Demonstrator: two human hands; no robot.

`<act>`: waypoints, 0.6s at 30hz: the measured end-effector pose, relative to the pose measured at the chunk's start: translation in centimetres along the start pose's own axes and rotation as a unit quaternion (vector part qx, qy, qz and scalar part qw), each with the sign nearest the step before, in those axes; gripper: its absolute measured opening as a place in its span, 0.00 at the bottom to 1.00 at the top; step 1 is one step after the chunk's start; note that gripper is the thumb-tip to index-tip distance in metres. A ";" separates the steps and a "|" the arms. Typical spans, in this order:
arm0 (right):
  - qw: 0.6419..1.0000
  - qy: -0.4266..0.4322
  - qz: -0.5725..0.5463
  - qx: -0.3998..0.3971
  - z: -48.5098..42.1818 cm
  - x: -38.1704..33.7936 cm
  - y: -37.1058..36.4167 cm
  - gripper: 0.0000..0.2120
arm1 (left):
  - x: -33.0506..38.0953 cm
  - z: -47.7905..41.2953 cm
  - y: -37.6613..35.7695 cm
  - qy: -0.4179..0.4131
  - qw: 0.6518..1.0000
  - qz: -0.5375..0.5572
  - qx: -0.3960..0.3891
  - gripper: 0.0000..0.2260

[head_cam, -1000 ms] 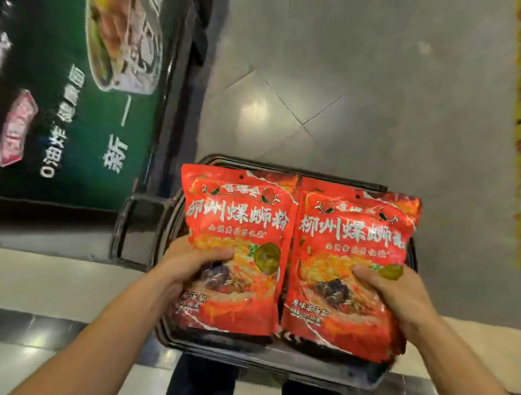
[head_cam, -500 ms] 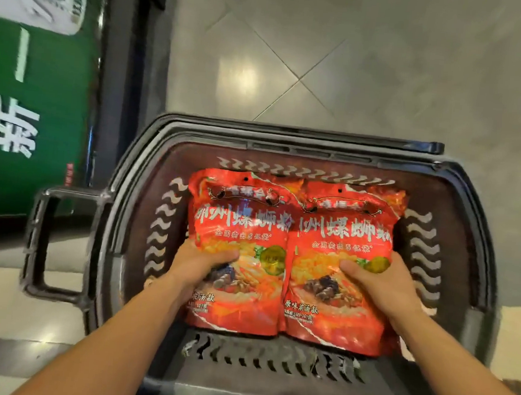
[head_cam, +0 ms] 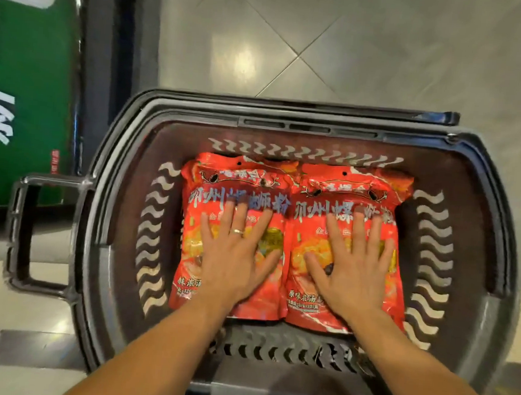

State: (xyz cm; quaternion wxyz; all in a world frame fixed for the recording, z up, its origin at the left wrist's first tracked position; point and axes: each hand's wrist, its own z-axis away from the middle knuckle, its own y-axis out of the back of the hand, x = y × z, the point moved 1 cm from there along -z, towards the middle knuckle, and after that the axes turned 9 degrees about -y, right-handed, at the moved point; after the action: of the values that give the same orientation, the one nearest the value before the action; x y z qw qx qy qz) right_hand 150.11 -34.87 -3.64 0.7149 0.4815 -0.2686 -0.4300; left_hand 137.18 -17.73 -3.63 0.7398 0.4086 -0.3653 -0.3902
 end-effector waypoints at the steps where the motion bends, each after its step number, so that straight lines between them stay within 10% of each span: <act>1: 1.000 0.004 0.002 0.005 -0.3 0.5 -0.7 0.36 | -0.4 -0.2 -0.6 0.001 1.000 -0.002 0.003 0.31; 11: 0.999 0.016 -0.009 0.031 -1.5 1.7 -2.8 0.35 | -1.1 -0.8 -2.9 -0.011 0.998 -0.023 0.061 0.30; 18: 0.987 0.024 0.061 -0.147 -2.5 1.2 1.9 0.37 | -0.4 -0.8 0.9 0.005 0.998 -0.002 -0.055 0.31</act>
State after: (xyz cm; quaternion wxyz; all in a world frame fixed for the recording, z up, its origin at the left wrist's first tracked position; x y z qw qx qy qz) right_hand 153.37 -34.47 -2.92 0.8092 0.3643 -0.2140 -0.4083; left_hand 137.91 -16.79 -3.18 0.7622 0.3700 -0.3389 -0.4091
